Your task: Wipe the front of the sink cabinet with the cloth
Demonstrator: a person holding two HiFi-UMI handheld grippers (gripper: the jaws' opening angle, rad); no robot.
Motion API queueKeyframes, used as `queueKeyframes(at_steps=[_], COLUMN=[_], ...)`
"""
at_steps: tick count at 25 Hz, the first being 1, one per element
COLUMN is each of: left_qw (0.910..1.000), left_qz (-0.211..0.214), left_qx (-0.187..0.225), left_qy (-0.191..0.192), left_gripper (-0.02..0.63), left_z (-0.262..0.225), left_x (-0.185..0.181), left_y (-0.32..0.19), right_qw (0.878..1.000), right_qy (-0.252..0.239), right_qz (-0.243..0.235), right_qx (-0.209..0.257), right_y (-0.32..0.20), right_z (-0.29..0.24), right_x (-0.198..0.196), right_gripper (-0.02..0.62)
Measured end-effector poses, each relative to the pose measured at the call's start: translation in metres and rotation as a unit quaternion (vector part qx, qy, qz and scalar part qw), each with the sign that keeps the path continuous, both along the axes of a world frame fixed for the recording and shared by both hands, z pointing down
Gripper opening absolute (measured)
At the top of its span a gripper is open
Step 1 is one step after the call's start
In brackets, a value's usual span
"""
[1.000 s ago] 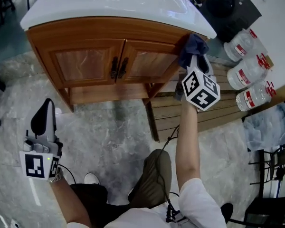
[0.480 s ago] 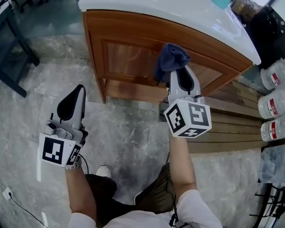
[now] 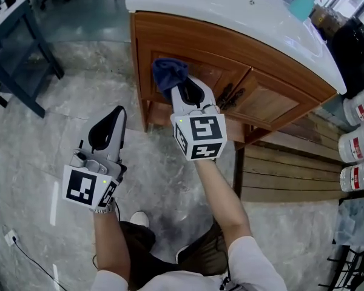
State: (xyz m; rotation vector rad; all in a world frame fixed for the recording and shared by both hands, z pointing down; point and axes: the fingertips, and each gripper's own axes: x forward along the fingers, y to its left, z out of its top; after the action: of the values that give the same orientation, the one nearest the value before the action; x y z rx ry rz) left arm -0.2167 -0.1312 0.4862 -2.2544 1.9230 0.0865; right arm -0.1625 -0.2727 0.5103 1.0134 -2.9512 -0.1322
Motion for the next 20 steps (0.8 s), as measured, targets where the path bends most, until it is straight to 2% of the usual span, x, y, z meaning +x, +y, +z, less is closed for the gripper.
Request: queueKeyframes(at_steps=[6, 10, 16, 20], left_qw=[1.0, 1.0, 1.0, 0.9999], left_qz=[0.004, 0.008, 0.007, 0.009], left_qx=[-0.003, -0.001, -0.002, -0.004], left_qy=[0.002, 0.0, 0.001, 0.002], left_gripper=[0.0, 0.0, 0.0, 0.002], left_z=[0.002, 0.002, 0.003, 0.005], left_x=[0.001, 0.003, 0.001, 0.003], left_y=[0.0, -0.002, -0.002, -0.004], right_qw=[1.0, 0.999, 1.0, 1.0], right_qy=[0.0, 0.019, 0.021, 0.014], right_qz=[-0.031, -0.026, -0.003, 0.024], right_qx=[0.002, 0.011, 0.015, 0.005], right_y=[0.008, -0.002, -0.013, -0.024], right_z=[0.005, 0.003, 0.003, 0.007], right_x=[-0.054, -0.077, -0.074, -0.052], right_gripper=[0.069, 0.067, 0.066, 0.066])
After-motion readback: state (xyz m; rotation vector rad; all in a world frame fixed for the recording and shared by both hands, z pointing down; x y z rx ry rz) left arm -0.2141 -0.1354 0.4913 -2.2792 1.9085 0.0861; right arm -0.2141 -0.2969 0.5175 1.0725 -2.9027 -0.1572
